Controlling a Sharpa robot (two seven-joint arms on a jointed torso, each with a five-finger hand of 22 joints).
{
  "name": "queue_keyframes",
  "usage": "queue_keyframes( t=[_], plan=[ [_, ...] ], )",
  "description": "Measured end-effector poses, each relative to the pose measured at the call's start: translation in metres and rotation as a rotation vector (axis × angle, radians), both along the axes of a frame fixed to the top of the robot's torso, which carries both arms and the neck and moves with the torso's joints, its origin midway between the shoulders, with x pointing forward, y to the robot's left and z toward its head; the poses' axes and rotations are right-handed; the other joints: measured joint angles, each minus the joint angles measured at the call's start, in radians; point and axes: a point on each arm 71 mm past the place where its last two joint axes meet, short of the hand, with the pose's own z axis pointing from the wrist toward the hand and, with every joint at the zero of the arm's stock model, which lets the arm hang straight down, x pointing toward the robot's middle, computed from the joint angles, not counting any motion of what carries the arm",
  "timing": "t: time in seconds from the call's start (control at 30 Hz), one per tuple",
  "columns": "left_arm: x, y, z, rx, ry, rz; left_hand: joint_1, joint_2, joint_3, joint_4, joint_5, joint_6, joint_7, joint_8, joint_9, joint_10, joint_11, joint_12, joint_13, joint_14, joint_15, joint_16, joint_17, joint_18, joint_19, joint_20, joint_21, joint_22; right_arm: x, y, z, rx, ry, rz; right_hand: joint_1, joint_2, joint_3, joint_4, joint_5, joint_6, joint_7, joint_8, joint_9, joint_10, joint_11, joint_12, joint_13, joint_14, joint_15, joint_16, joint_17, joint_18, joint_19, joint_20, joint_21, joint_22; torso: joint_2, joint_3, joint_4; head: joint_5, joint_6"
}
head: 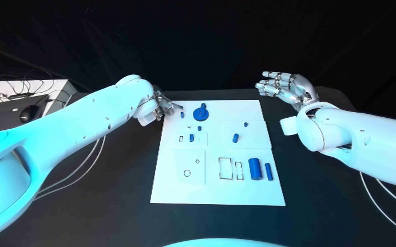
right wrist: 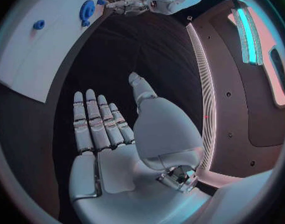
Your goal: Assemble the parts on the task board
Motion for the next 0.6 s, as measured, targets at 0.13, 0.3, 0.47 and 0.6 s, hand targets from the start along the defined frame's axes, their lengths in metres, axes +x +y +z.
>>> queue_keyframes(
  t=[0.13,0.3,0.47,0.6],
  plan=[
    [0.0016,-0.0007,-0.0008,0.008,0.008,-0.01,-0.018,-0.018,0.012,0.007,0.0,0.0,0.0,0.015,0.011,-0.003,-0.004,0.007,0.004,-0.004,-0.004,0.012,0.002,0.0,-0.007,0.0,0.005,0.011,0.0,0.0003,0.0003,0.0,-0.001,0.001,0.0,0.0,0.0,0.0,0.0,0.0,0.0,0.0,0.0,0.0,0.0,0.0,0.0,0.0,0.0,0.0,0.0,0.0,0.0,0.0,0.0,-0.001,0.002,-0.0006,-0.0005,-0.002,0.0],
    [0.0024,-0.0041,-0.0003,0.011,0.011,-0.027,-0.029,-0.029,0.011,0.028,0.0,-0.016,-0.009,0.063,0.069,-0.003,-0.004,0.024,0.013,-0.012,-0.005,0.047,0.008,0.0,-0.011,-0.003,0.025,0.036,0.0,0.0007,0.0007,0.0,-0.002,0.002,0.0,0.0,0.0,0.0,0.006,0.0,0.0,0.0,0.0,0.0,0.0,0.0,0.0,-0.007,0.0,0.0,0.0,0.0,-0.009,0.002,0.0,-0.001,0.002,-0.0006,-0.0007,-0.002,-0.002],
    [0.0024,-0.0064,0.0002,0.008,0.009,-0.036,-0.041,-0.041,0.009,0.041,0.0,-0.04,-0.025,0.129,0.215,-0.001,-0.013,0.043,0.022,-0.014,-0.011,0.075,0.012,0.0,-0.014,-0.007,0.044,0.064,0.0001,0.0009,0.0007,0.0,-0.002,0.002,0.0,0.0,0.0,0.0,0.006,0.0,0.0,0.0,0.0,0.0,0.0,0.0,0.0,-0.014,0.0,0.0,0.0,0.0,-0.009,0.002,0.0,-0.001,0.002,-0.0006,-0.0009,-0.003,-0.005],
    [0.0024,-0.0069,0.0007,0.005,0.007,-0.038,-0.047,-0.047,0.011,0.043,0.0,-0.049,-0.034,0.159,0.28,0.002,-0.017,0.057,0.027,-0.012,-0.013,0.091,0.017,0.0,-0.014,-0.007,0.055,0.081,0.0002,0.0009,0.0008,0.0,-0.002,0.002,0.0,0.0,0.0,0.0,0.006,0.0,0.0,0.0,0.0,0.0,0.0,0.0,0.0,-0.014,0.0,0.0,0.0,0.0,-0.009,0.002,0.0,-0.001,0.002,0.0,-0.0007,-0.004,-0.005]
  ],
)
